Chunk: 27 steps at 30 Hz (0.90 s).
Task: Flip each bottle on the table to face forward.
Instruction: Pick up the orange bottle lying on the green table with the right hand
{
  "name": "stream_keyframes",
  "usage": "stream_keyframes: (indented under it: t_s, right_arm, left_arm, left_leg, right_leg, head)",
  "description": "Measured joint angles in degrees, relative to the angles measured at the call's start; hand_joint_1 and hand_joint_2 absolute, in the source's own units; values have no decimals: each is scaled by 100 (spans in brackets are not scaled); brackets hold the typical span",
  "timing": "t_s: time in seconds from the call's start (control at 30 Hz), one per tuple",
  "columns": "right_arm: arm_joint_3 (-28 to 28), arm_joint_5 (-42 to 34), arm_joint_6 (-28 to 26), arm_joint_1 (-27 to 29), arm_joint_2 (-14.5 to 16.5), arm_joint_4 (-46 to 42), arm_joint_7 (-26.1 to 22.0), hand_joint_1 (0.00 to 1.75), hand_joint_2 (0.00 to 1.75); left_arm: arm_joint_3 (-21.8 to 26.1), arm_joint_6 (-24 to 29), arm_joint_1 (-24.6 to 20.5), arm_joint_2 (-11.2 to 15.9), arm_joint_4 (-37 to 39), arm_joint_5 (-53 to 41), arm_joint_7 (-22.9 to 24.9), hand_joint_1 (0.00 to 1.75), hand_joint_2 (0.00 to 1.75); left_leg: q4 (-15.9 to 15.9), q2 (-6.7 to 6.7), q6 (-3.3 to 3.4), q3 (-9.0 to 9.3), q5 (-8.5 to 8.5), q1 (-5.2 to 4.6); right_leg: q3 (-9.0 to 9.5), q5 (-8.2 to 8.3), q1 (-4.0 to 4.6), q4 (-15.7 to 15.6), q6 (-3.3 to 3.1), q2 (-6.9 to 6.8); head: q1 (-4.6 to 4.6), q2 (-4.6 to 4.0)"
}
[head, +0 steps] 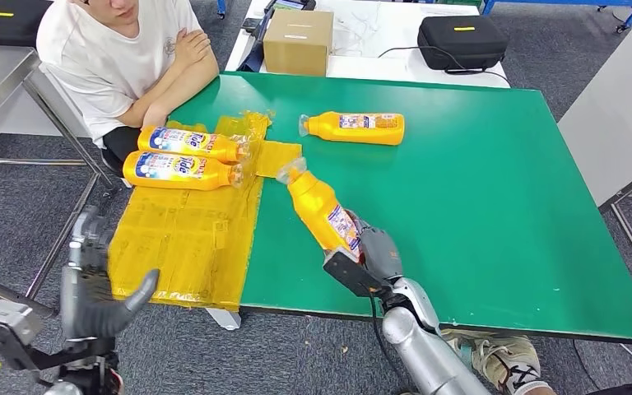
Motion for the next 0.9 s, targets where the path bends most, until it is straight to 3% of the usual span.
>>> stream_keyframes:
  t_s: [0.27, 0.43, 0.53, 0.9]
  right_arm:
    - [-314, -334, 249, 510, 166, -872, -286, 175, 175]
    - [-327, -1098, 805, 584, 316, -1042, -969, 175, 175]
    - [-255, -1305, 979, 579, 404, -1084, -1143, 175, 175]
    - [684, -782, 1141, 435, 566, -969, -1687, 175, 175]
  left_arm:
    - [-287, -481, 120, -27, 379, 324, 24, 0, 175]
    - [-537, -1642, 77, -28, 868, 1082, 37, 0, 175]
    - [-727, -1948, -43, -34, 1237, 1319, -96, 0, 175]
    - [-1475, -1744, -572, -34, 1690, 1262, -163, 0, 175]
  left_leg:
    - [0, 2, -1, -13, 0, -1]
    - [0, 3, 0, -12, 0, -2]
    - [0, 2, 0, -12, 1, -1]
    - [0, 2, 0, -14, 1, -1]
  right_leg:
    - [-12, 0, -1, -1, 0, 1]
    - [-13, 0, -2, -1, 0, 2]
    - [-13, 0, -1, 0, 0, 1]
    - [-13, 0, -1, 0, 0, 1]
  head:
    - [1, 0]
    - [1, 0]
    - [1, 0]
    - [0, 0]
